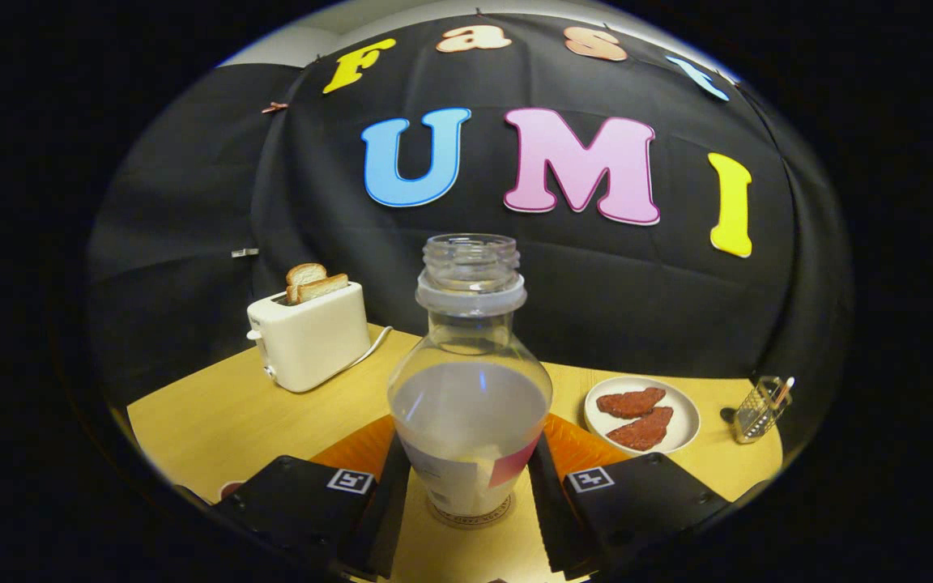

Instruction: Take the bottle from table, then pour the juice into the cup, finally place the bottle on the coaster

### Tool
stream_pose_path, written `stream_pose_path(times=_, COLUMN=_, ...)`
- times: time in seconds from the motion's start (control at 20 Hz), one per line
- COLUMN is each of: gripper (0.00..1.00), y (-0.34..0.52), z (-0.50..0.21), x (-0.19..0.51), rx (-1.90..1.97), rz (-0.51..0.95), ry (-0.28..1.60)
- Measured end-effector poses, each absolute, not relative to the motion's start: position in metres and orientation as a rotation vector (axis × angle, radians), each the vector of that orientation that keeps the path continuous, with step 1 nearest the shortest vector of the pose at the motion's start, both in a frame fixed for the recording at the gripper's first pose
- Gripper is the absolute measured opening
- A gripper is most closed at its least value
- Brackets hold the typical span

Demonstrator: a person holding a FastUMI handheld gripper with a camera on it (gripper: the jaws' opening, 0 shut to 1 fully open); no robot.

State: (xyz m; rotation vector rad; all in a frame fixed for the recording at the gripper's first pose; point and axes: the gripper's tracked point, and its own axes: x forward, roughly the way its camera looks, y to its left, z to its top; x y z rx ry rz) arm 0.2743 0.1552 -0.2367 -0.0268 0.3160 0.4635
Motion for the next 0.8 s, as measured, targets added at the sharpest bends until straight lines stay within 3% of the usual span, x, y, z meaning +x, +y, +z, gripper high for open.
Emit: stream_pose_path(times=0.8, gripper=0.74, y=0.16, z=-0.305, x=0.282, rx=-0.044, rz=0.405, ry=0.35)
